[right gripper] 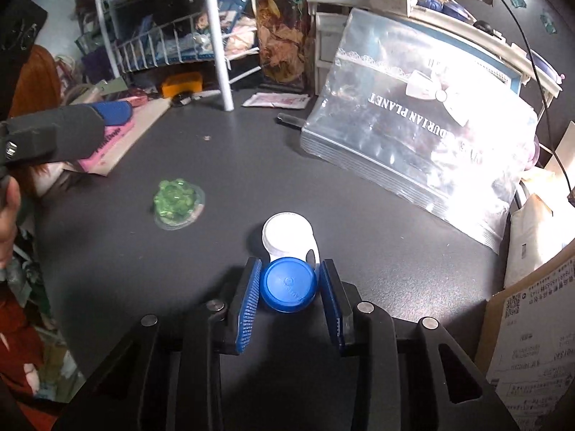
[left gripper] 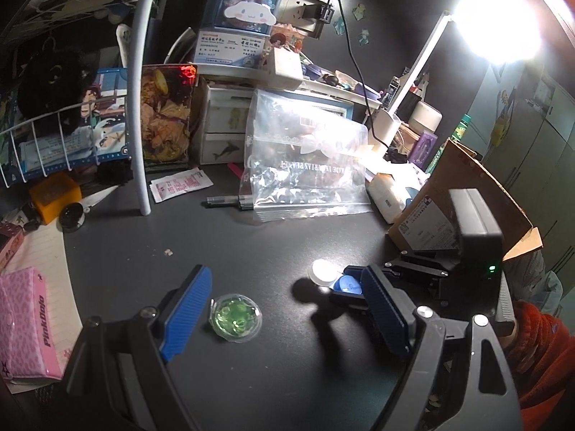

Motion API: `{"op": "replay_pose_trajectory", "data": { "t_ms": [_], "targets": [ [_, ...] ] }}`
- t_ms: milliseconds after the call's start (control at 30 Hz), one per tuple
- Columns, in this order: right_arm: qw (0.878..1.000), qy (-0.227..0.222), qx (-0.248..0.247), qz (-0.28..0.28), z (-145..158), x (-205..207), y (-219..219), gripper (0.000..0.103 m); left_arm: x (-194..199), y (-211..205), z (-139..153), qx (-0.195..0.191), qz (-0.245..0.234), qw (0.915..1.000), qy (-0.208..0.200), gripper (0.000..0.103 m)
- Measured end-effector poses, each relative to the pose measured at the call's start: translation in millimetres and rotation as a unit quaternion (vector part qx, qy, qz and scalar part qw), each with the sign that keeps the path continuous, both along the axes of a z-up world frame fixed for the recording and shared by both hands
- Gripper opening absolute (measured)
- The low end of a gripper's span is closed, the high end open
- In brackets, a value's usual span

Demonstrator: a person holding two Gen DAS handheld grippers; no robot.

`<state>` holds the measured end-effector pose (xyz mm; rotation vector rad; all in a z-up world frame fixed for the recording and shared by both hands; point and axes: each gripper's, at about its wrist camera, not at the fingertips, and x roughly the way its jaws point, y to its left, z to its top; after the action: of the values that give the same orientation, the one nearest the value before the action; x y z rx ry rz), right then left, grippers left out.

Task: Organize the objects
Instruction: 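Move the right tool back and grasp the white-and-blue lens case, then carry the lens case into the box and open the right tool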

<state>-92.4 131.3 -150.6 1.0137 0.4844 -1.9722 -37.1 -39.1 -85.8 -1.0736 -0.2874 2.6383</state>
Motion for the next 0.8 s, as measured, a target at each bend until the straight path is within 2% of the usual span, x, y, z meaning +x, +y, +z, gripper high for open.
{"op": "replay_pose_trajectory", "data": {
  "t_ms": [267,333,433,633,800],
  "targets": [
    [0.997,0.017,-0.066,0.033,53,37,15,0.029,12,24,19,0.036,-0.043,0.9983,0.013,0.081],
    [0.995,0.031,-0.082,0.041,71,49,22,0.029,17,33,30,0.045,-0.063,0.9967,0.024,0.070],
    [0.991,0.073,-0.098,0.045,98,66,37,0.029,18,48,45,0.057,-0.088,0.9940,0.031,0.060],
    [0.985,0.118,-0.123,0.038,134,81,68,0.029,12,85,80,0.069,-0.133,0.9872,0.053,0.047],
    [0.981,0.145,-0.129,0.023,156,79,100,0.029,-6,123,102,0.072,-0.168,0.9811,0.062,0.042]
  ]
}}
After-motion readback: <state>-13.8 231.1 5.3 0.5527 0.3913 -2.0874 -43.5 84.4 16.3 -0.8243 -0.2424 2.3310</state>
